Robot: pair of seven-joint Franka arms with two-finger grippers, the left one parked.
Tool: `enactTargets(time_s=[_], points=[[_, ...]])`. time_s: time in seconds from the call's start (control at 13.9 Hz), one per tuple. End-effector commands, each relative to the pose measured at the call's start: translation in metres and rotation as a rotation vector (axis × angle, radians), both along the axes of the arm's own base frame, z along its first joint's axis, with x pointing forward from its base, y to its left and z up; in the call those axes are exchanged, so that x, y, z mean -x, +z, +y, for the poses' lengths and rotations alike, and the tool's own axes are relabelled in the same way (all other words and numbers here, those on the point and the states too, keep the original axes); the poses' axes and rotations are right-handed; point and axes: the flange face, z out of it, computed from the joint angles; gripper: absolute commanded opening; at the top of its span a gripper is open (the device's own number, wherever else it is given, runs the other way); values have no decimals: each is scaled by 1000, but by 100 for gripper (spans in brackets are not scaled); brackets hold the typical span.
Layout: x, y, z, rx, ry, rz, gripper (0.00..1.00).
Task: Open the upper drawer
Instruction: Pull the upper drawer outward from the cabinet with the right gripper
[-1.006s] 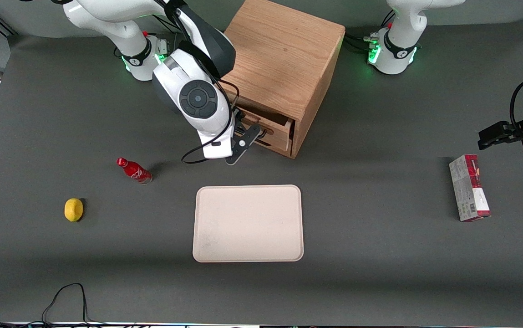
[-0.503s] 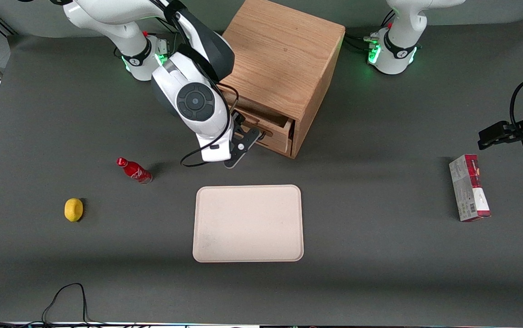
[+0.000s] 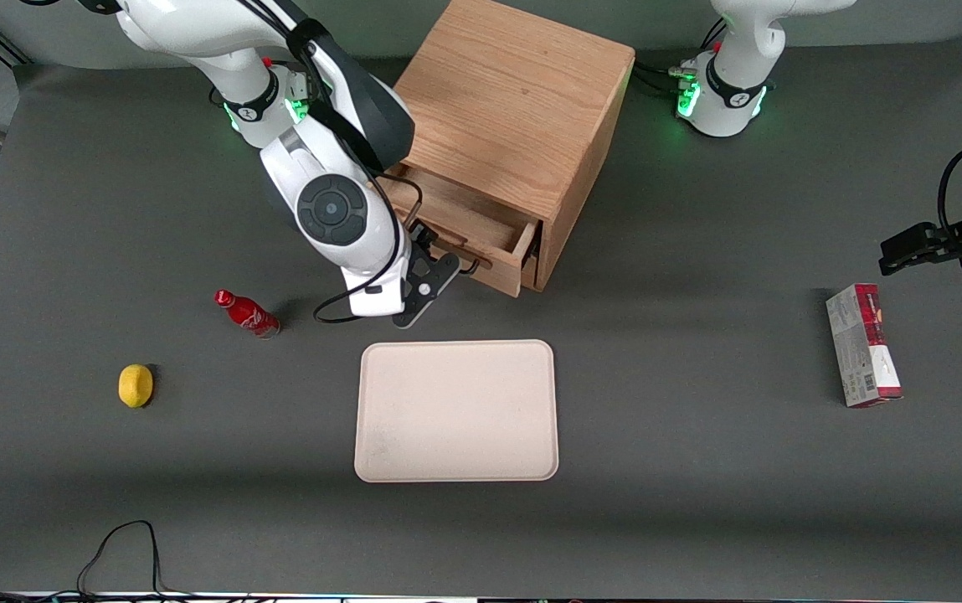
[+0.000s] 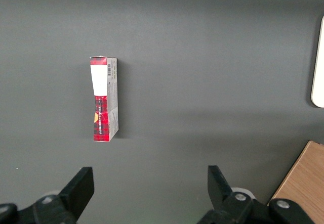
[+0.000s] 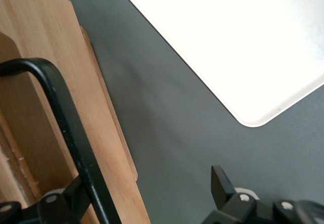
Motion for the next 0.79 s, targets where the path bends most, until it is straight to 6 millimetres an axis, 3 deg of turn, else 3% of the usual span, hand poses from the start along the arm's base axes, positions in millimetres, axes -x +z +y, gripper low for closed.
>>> enactTargets(time_s=[0.0, 0.72], points=[[-16, 1, 1, -38, 16, -6, 99], [-39, -4, -8, -51, -8, -16, 99]])
